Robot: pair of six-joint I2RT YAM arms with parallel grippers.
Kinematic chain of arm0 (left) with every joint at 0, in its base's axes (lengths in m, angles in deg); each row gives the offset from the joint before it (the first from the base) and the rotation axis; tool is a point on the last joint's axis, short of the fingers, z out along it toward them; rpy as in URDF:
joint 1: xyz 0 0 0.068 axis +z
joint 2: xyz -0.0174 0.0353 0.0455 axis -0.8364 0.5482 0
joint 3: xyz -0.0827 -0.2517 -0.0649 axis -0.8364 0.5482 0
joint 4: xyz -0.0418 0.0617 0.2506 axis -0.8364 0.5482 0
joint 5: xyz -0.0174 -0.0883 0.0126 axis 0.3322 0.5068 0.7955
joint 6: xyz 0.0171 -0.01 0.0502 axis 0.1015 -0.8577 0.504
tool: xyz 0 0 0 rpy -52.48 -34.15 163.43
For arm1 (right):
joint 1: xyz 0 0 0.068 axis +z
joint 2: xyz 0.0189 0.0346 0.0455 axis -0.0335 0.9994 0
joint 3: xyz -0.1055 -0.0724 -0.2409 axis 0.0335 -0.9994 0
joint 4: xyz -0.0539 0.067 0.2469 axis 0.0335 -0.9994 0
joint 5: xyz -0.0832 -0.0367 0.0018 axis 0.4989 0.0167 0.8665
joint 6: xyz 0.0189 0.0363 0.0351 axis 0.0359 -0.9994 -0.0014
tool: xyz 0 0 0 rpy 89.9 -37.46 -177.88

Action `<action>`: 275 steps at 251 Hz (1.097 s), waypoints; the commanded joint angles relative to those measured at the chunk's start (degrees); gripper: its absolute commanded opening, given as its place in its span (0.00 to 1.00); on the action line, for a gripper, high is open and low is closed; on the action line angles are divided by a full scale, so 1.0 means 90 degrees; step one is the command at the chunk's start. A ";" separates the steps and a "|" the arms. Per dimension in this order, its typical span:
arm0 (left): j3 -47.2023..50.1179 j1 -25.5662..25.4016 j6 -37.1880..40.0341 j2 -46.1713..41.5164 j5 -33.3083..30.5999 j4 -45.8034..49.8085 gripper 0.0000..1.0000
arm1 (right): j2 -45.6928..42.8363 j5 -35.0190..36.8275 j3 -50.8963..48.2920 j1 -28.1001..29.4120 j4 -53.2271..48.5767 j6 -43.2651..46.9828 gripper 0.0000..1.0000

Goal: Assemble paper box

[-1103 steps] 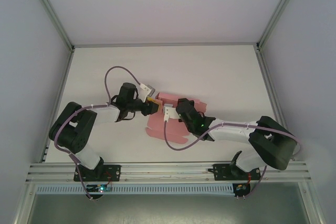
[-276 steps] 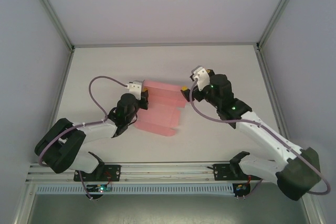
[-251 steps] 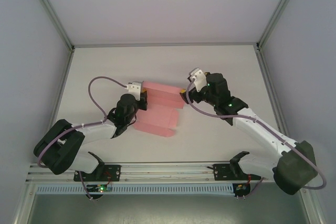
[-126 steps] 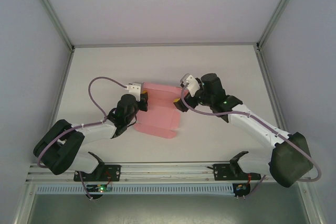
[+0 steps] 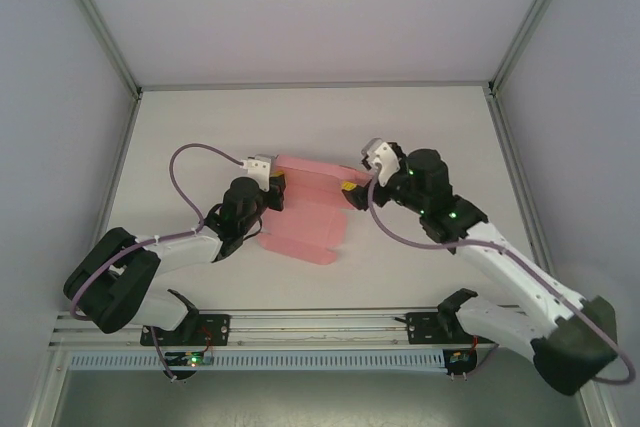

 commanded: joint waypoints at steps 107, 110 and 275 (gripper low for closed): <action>-0.0069 0.0060 -0.0169 -0.0201 0.0174 -0.0095 0.00 | 0.1506 -0.0022 0.0603 -0.0121 0.0193 -0.0226 0.98; -0.0070 0.0056 -0.0167 -0.0203 0.0177 -0.0098 0.00 | 0.1559 -0.0051 0.0625 -0.0111 0.0222 -0.0225 0.98; -0.0254 0.0055 -0.0579 -0.0168 -0.0741 0.0217 0.00 | 0.1212 0.1832 -0.0115 0.0458 0.1639 -0.1473 0.98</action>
